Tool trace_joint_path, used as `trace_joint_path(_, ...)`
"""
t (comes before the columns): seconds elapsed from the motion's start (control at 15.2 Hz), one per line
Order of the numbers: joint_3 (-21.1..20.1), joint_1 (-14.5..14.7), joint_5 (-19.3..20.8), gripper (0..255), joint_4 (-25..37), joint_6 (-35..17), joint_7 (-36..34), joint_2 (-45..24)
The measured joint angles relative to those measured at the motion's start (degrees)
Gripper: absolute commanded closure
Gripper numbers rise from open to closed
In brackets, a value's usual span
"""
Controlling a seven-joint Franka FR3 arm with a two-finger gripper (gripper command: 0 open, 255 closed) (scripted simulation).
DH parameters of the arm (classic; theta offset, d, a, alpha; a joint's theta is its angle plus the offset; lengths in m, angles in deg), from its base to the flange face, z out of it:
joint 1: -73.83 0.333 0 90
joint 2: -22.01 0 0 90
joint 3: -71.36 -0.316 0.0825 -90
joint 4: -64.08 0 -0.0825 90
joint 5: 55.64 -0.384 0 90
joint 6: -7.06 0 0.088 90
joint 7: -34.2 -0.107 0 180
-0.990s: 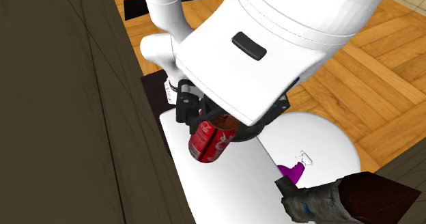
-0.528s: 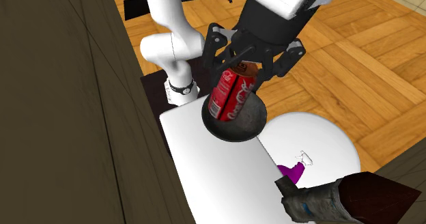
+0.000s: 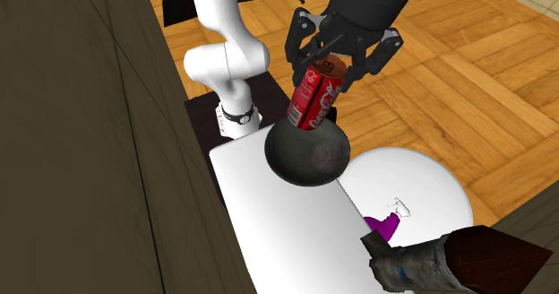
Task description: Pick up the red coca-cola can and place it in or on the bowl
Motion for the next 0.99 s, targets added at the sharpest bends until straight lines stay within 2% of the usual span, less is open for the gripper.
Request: trace_joint_path(0.99, 0.72, 0.86, -1.93, 255, -16.02, -11.39, -0.85, 4.87)
